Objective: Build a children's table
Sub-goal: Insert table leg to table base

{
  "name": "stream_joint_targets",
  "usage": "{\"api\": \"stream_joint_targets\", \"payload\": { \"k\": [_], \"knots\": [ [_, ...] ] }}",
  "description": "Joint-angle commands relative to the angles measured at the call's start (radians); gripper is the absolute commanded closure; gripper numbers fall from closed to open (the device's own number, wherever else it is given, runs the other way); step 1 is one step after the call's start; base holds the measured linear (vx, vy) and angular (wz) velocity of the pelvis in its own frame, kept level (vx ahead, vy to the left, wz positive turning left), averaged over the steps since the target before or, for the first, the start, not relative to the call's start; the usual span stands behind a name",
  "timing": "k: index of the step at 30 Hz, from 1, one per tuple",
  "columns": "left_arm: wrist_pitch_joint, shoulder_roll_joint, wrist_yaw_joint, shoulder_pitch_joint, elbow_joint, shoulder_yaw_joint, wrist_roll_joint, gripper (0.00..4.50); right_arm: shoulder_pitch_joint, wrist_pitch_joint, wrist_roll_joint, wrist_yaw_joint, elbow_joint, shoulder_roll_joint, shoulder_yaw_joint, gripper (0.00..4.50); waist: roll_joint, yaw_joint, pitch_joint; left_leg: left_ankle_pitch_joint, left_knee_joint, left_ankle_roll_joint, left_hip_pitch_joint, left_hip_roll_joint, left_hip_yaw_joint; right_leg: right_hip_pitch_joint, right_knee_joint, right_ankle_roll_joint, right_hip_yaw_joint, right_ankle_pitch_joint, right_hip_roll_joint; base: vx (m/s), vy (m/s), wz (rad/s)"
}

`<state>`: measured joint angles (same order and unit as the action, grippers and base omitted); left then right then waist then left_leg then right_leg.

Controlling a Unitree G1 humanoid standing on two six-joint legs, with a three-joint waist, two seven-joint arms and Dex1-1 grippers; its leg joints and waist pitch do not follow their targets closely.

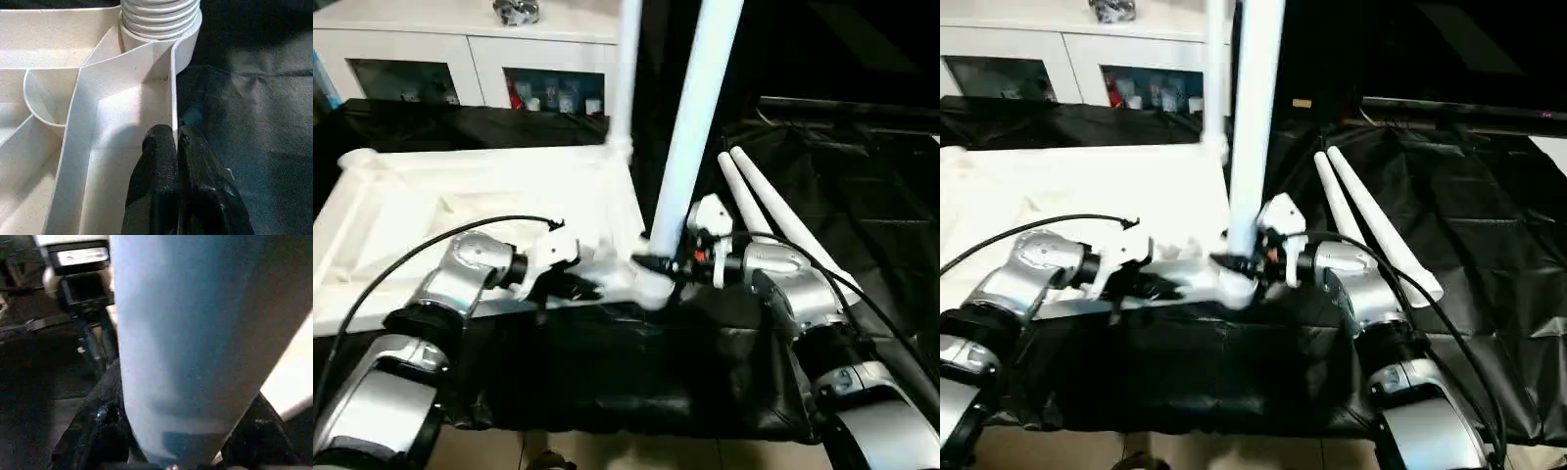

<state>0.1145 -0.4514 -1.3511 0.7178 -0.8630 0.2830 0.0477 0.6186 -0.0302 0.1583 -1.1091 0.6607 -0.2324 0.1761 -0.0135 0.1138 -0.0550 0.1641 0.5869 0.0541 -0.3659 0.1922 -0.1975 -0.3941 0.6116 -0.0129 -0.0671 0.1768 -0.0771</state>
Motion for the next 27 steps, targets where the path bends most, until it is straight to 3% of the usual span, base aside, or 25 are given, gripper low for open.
{"api": "stream_joint_targets", "payload": {
  "k": [1, 10, 13, 14, 15, 16, 17, 19, 21, 23, 25, 27],
  "knots": [
    [0.034, 0.015, -0.047, 0.029, 0.013, 0.025, 0.009, 4.5, -0.066, -0.028, -0.074, -0.054, 0.062, 0.005, 0.117, 2.62, 0.015, 0.001, 0.059, 0.398, -0.082, 0.033, 0.027, 0.051, 0.029, 0.028, -0.086, -0.205, 0.05, 0.378, -0.084, 0.0, 0.0, 0.0],
    [0.032, 0.01, -0.073, 0.042, 0.007, 0.028, 0.01, 4.5, -0.07, -0.031, -0.075, -0.103, 0.051, 0.008, 0.13, 2.62, 0.016, 0.0, 0.059, 0.418, -0.086, 0.04, 0.029, 0.054, 0.032, 0.025, -0.087, -0.203, 0.052, 0.398, -0.084, 0.0, 0.0, 0.0],
    [0.002, 0.03, 0.003, 0.063, -0.024, 0.005, 0.017, 4.5, -0.037, -0.011, -0.086, 0.032, 0.111, 0.039, 0.081, 2.62, 0.015, -0.003, 0.056, 0.424, -0.086, 0.043, 0.03, 0.051, 0.031, 0.022, -0.088, -0.206, 0.052, 0.405, -0.083, 0.0, 0.0, 0.0],
    [-0.002, 0.032, 0.009, 0.064, -0.025, 0.002, 0.016, 4.5, -0.033, -0.009, -0.087, 0.047, 0.118, 0.042, 0.076, 2.62, 0.015, -0.007, 0.052, 0.451, -0.085, 0.05, 0.033, 0.049, 0.033, 0.018, -0.093, -0.196, 0.051, 0.461, -0.086, 0.0, 0.0, 0.0],
    [-0.055, 0.058, 0.081, 0.079, -0.027, -0.033, -0.003, 4.5, 0.005, 0.006, -0.096, 0.213, 0.188, 0.069, 0.023, 2.62, 0.013, -0.011, 0.048, 0.477, -0.084, 0.06, 0.039, 0.048, 0.037, 0.012, -0.1, -0.178, 0.05, 0.539, -0.092, 0.0, 0.0, 0.0],
    [-0.068, 0.064, 0.097, 0.082, -0.026, -0.042, -0.009, 4.5, 0.014, 0.008, -0.097, 0.249, 0.203, 0.075, 0.011, 2.62, 0.011, -0.014, 0.045, 0.492, -0.082, 0.062, 0.043, 0.046, 0.04, 0.009, -0.108, -0.163, 0.046, 0.59, -0.093, 0.0, 0.0, 0.0],
    [-0.092, 0.075, 0.12, 0.086, -0.019, -0.057, -0.021, 4.5, 0.03, 0.003, -0.092, 0.305, 0.227, 0.085, -0.012, 2.62, 0.012, -0.019, 0.046, 0.506, -0.08, 0.068, 0.046, 0.043, 0.047, 0.01, -0.116, -0.133, 0.039, 0.663, -0.095, -0.054, 0.001, -0.09],
    [-0.13, 0.091, 0.162, 0.088, 0.004, -0.076, -0.034, 4.5, 0.053, 0.001, -0.083, 0.381, 0.261, 0.098, -0.042, 2.62, 0.013, -0.029, 0.044, 0.518, -0.083, 0.064, 0.04, 0.042, 0.054, 0.014, -0.126, -0.099, 0.03, 0.707, -0.095, -0.051, 0.015, -0.13],
    [-0.172, 0.106, 0.214, 0.086, 0.039, -0.086, -0.032, 4.5, 0.082, -0.009, -0.071, 0.475, 0.299, 0.115, -0.074, 2.62, 0.018, -0.038, 0.046, 0.552, -0.086, 0.07, 0.044, 0.044, 0.059, 0.013, -0.129, -0.1, 0.023, 0.682, -0.091, 0.0, 0.0, 0.0],
    [-0.238, 0.133, 0.286, 0.084, 0.084, -0.101, -0.03, 4.5, 0.113, -0.014, -0.06, 0.573, 0.342, 0.137, -0.1, 2.62, 0.029, -0.045, 0.049, 0.57, -0.095, 0.076, 0.036, 0.05, 0.065, 0.026, -0.121, -0.127, 0.018, 0.583, -0.09, 0.0, 0.0, 0.0],
    [-0.3, 0.165, 0.349, 0.071, 0.145, -0.104, -0.021, 4.5, 0.134, -0.023, -0.061, 0.616, 0.38, 0.157, -0.106, 2.62, 0.025, -0.044, 0.053, 0.557, -0.095, 0.071, 0.036, 0.048, 0.063, 0.027, -0.12, -0.147, 0.016, 0.514, -0.09, 0.0, 0.0, 0.0],
    [-0.349, 0.194, 0.381, 0.049, 0.21, -0.093, -0.012, 4.5, 0.149, -0.034, -0.073, 0.621, 0.408, 0.179, -0.102, 2.62, 0.024, -0.042, 0.05, 0.514, -0.091, 0.058, 0.034, 0.046, 0.053, 0.021, -0.12, -0.173, 0.024, 0.471, -0.091, 0.0, 0.0, 0.0]
  ]
}}
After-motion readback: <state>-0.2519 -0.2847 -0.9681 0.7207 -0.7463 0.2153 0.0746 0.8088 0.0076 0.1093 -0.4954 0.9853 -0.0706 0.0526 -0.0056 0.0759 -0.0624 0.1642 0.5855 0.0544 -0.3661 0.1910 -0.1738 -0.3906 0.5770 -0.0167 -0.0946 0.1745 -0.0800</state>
